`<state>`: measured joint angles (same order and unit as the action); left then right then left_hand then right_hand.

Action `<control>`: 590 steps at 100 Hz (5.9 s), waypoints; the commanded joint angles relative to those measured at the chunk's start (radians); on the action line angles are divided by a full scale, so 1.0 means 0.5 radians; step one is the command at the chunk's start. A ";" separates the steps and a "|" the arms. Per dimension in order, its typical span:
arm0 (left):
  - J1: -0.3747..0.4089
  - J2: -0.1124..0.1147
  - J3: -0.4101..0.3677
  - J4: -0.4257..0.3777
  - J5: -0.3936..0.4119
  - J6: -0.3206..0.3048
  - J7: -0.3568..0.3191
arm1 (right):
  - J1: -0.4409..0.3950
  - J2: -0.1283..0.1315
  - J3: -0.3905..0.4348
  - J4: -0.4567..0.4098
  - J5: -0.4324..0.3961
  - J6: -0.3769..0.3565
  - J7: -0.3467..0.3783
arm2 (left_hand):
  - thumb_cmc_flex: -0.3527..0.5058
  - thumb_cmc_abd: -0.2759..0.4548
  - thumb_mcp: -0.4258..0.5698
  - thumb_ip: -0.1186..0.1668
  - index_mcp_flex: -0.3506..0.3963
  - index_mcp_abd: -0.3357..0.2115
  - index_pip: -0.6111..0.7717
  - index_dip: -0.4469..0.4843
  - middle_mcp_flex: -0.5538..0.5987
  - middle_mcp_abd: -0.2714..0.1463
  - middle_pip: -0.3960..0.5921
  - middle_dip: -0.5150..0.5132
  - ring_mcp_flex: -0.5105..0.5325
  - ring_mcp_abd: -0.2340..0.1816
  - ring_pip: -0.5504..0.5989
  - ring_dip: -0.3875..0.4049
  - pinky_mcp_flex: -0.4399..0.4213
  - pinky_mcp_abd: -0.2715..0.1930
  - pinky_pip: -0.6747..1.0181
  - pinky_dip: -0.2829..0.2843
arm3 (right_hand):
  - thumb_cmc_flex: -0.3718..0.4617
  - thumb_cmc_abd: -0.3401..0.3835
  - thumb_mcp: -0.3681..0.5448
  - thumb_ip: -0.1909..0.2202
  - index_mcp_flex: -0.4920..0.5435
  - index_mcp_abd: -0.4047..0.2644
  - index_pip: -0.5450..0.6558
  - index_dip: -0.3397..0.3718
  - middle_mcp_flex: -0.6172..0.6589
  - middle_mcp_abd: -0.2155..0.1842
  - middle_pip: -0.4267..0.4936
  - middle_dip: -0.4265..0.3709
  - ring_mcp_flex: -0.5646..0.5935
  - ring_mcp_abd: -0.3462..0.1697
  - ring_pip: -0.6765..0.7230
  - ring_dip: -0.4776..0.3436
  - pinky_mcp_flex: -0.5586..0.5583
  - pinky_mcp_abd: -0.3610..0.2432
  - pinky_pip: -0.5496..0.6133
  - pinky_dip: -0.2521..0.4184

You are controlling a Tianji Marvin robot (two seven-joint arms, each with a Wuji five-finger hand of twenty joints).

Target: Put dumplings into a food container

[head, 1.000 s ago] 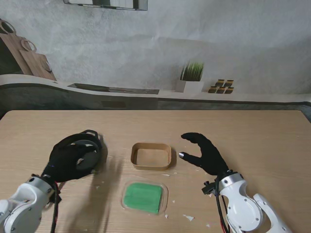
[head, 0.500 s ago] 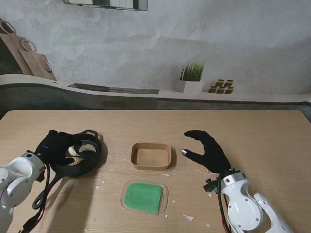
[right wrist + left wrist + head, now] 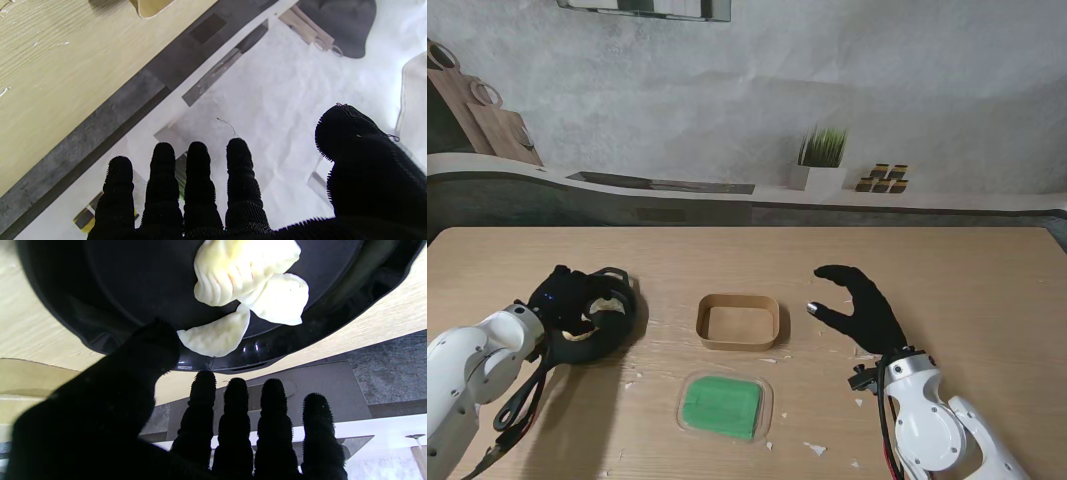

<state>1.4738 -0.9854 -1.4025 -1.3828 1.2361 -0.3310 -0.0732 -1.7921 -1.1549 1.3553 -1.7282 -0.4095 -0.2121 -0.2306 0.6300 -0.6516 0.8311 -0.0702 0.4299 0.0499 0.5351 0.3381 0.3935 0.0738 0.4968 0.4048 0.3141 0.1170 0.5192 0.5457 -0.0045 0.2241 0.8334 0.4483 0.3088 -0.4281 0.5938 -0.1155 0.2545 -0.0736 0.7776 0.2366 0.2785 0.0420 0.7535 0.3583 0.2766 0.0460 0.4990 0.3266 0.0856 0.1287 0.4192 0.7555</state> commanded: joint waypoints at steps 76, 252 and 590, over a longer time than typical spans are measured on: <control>-0.377 0.003 0.475 0.520 -0.103 0.248 0.205 | -0.010 -0.031 0.006 0.004 0.010 0.042 -0.037 | 0.013 -0.080 0.081 -0.060 0.062 0.019 -0.018 0.005 0.141 0.071 0.074 0.076 0.186 0.074 0.208 0.105 -0.117 0.086 0.045 -0.041 | 0.047 -0.032 -0.074 0.076 0.073 -0.065 -0.011 0.042 0.068 0.012 0.037 0.025 0.039 0.007 0.042 0.033 0.000 -0.008 0.041 0.068; -0.254 -0.107 0.353 0.570 -0.299 0.251 0.921 | 0.016 -0.057 -0.031 0.053 0.016 0.062 -0.147 | 0.467 -0.343 0.253 -0.070 0.794 -0.140 1.045 0.182 1.456 0.086 -0.003 1.002 1.448 0.144 0.568 0.576 0.504 0.256 0.321 0.118 | 0.223 0.025 -0.187 0.090 0.335 -0.210 -0.081 0.057 0.245 0.033 0.024 0.034 0.135 0.046 0.109 0.068 0.056 0.019 0.061 0.105; 0.283 -0.058 -0.086 -0.328 0.023 0.701 -0.307 | -0.040 -0.067 0.047 0.007 0.012 -0.049 -0.206 | -0.070 0.005 -0.047 0.005 0.426 0.252 -0.156 -0.063 0.561 0.203 0.012 0.096 0.558 0.253 0.076 0.098 0.095 0.188 0.115 0.012 | 0.216 0.006 -0.178 0.090 0.338 -0.204 -0.086 0.073 0.257 0.046 0.026 0.041 0.138 0.059 0.120 0.075 0.052 0.020 0.055 0.110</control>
<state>1.6176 -1.0141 -1.4520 -1.5500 1.2500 0.0091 -0.2100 -1.8037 -1.1807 1.3802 -1.7181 -0.4044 -0.2350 -0.3428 0.5853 -0.6502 0.7970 -0.0559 0.6256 0.1583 0.4636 0.3101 0.6822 0.1485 0.4974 0.4640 0.6123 0.2309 0.5615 0.6079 0.0528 0.2928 0.8585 0.4348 0.4178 -0.4283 0.5228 -0.1154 0.4247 -0.1471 0.7389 0.2609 0.3917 0.0564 0.7720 0.3702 0.3267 0.0706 0.5483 0.3507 0.1117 0.1396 0.4333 0.7842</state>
